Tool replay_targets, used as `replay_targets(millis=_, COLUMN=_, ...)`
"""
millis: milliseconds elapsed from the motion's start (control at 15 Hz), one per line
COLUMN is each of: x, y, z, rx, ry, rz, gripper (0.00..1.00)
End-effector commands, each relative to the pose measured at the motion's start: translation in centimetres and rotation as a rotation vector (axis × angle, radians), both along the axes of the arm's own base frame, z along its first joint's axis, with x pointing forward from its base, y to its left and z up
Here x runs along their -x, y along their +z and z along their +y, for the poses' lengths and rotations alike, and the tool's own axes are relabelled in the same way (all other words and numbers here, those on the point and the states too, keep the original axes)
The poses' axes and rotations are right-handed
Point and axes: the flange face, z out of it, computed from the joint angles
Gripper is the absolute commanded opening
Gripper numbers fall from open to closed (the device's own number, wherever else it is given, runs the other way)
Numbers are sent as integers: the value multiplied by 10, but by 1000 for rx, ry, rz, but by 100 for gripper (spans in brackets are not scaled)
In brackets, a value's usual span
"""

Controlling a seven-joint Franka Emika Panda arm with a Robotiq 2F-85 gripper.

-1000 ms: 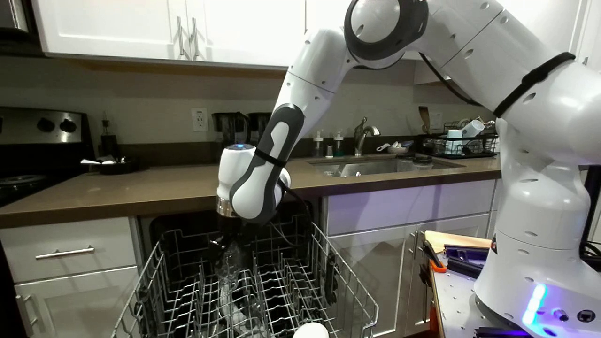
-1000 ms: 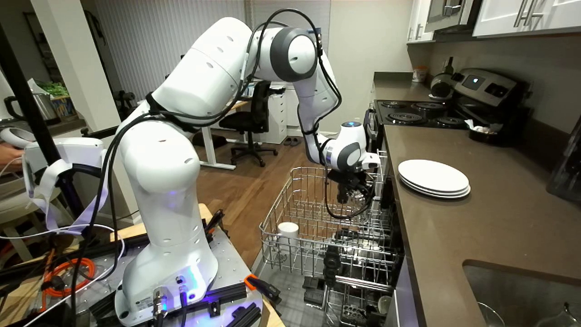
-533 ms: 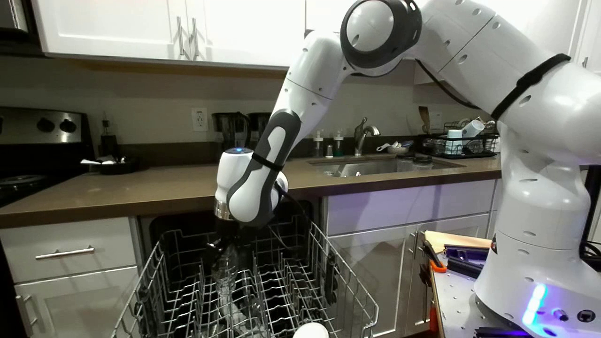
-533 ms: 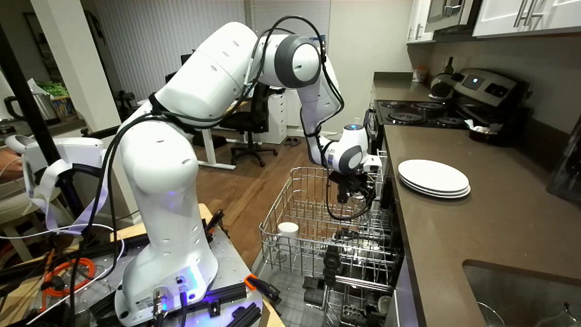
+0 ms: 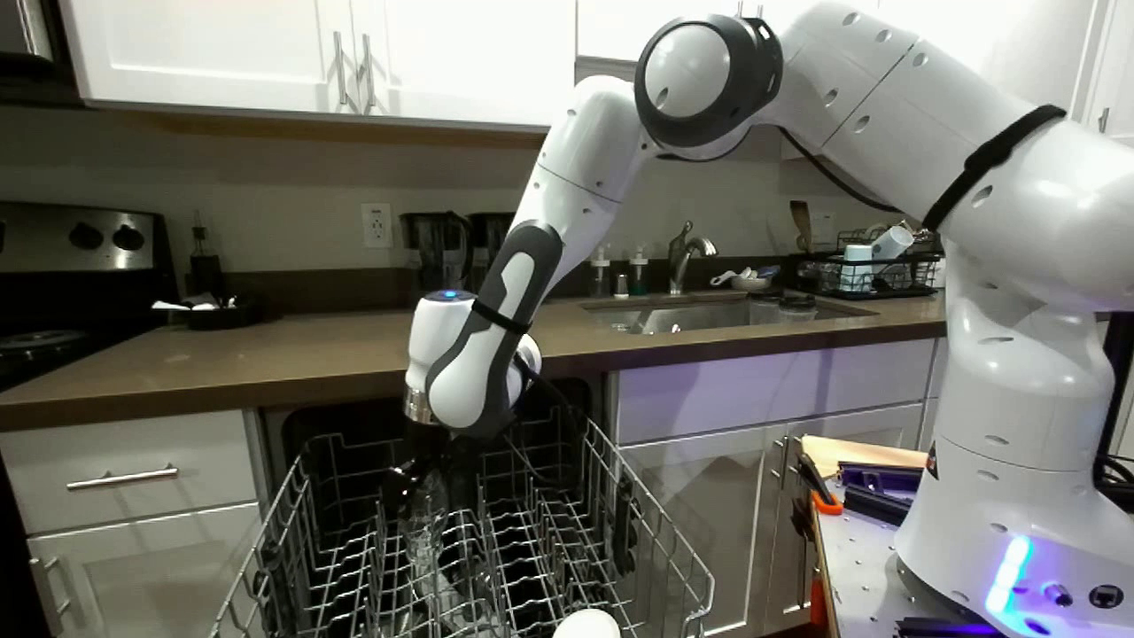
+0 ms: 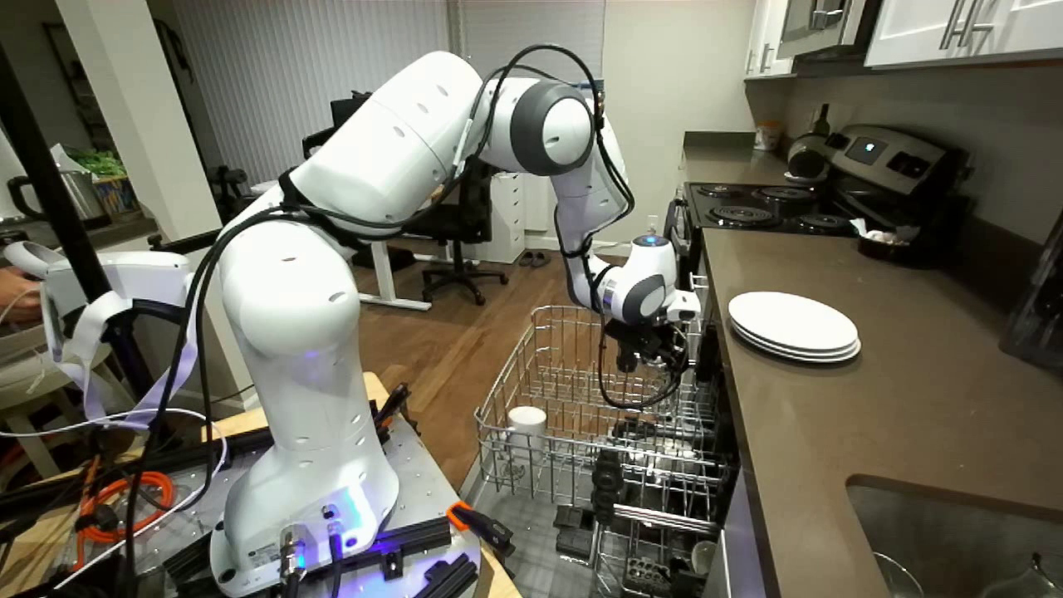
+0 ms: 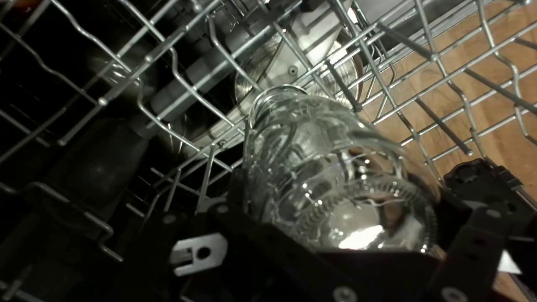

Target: Remove the white plate from the dishwasher and place it on the countertop, move the glass jar backwards, move the white mug to the left

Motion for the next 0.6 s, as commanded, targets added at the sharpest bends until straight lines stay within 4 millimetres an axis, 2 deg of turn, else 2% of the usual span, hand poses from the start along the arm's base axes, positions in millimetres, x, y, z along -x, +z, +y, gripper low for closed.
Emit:
replay_targets(millis=0, x=-1, y=-1, z=2, rx=-21, ry=15, rz=24, gripper=97)
replay_targets(millis=533, x=11, y=9, z=18, rx=-10, ry=31, rz=105, gripper=100)
